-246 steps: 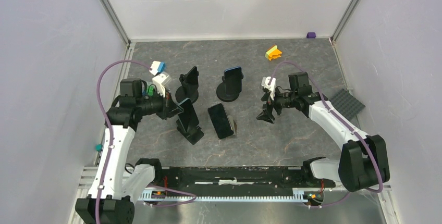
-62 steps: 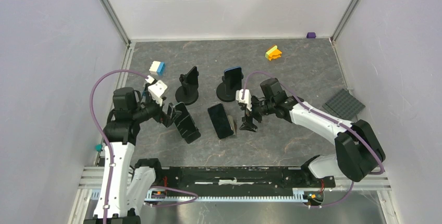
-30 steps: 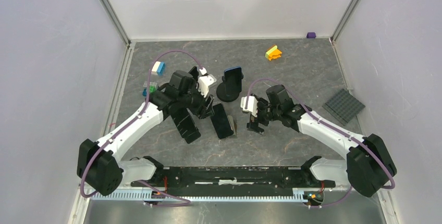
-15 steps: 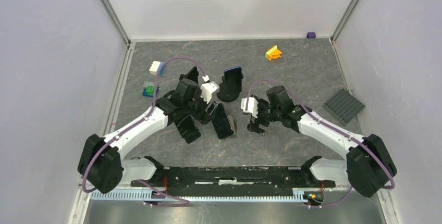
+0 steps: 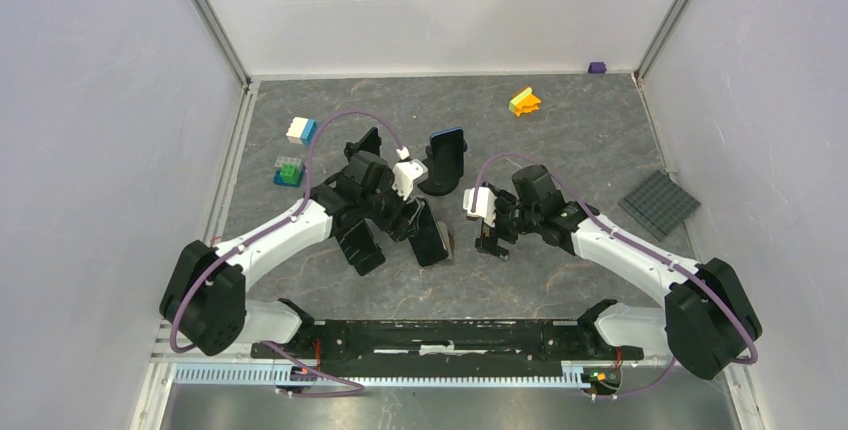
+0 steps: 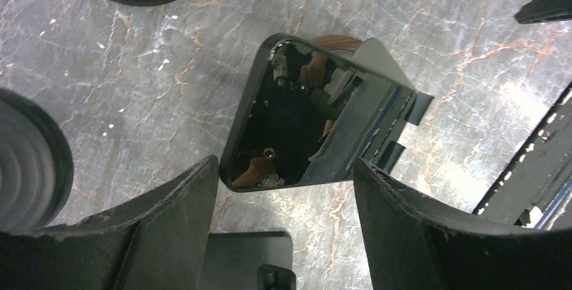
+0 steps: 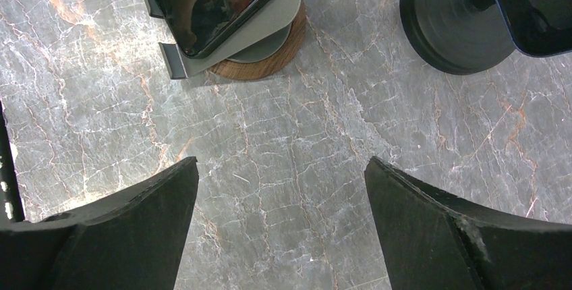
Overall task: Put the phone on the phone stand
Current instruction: Reset both arms
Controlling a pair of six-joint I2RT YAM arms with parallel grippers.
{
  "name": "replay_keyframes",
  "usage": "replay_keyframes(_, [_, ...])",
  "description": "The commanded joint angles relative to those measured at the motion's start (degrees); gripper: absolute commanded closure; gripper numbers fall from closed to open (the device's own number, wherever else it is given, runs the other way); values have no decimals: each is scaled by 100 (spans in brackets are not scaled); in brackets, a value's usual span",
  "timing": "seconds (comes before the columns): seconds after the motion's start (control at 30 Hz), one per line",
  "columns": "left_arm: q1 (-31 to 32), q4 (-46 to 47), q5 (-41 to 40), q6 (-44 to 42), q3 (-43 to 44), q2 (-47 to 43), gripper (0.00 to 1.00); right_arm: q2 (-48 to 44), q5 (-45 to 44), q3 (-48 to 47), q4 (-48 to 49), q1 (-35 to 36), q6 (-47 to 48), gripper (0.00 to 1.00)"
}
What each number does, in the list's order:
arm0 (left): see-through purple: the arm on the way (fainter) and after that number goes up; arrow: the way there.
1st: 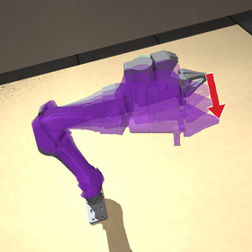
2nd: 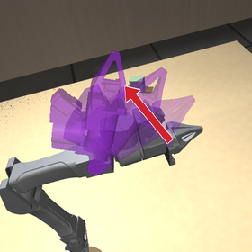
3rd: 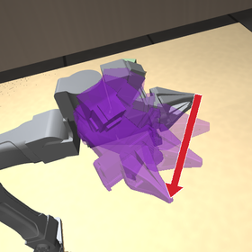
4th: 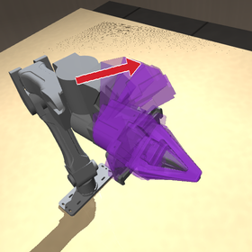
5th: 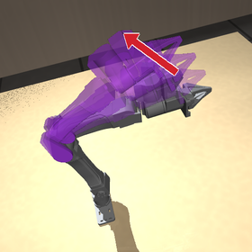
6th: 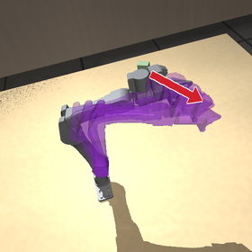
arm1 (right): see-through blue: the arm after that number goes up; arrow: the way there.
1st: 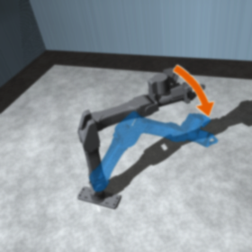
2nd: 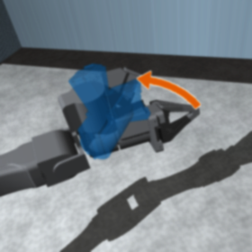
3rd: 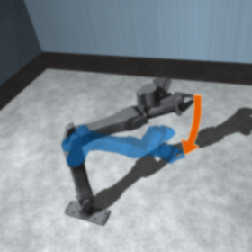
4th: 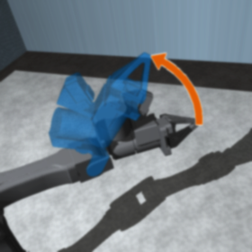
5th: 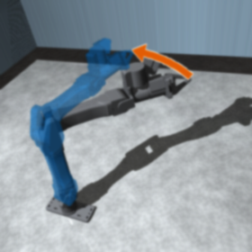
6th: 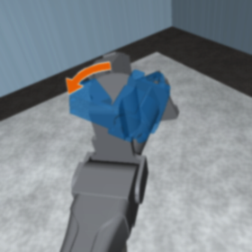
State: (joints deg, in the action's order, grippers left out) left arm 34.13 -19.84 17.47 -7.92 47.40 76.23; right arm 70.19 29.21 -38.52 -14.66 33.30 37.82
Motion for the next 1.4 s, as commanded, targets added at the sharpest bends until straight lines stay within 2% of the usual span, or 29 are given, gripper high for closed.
replay_keyframes(0.0, [114,281,536,175,225,57,22,-90,-47,27,146,-12,61,3])
replay_keyframes(0.7, [402,265,528,27,471,294,21,-53,-3,29,129,-14,59,3])
replay_keyframes(0.87, [410,252,315,47,438,206,20,-54,6,30,122,-12,58,3])
replay_keyframes(1.37, [401,85,-141,-245,445,-341,3,-61,-120,-1,162,-24,-32,3])
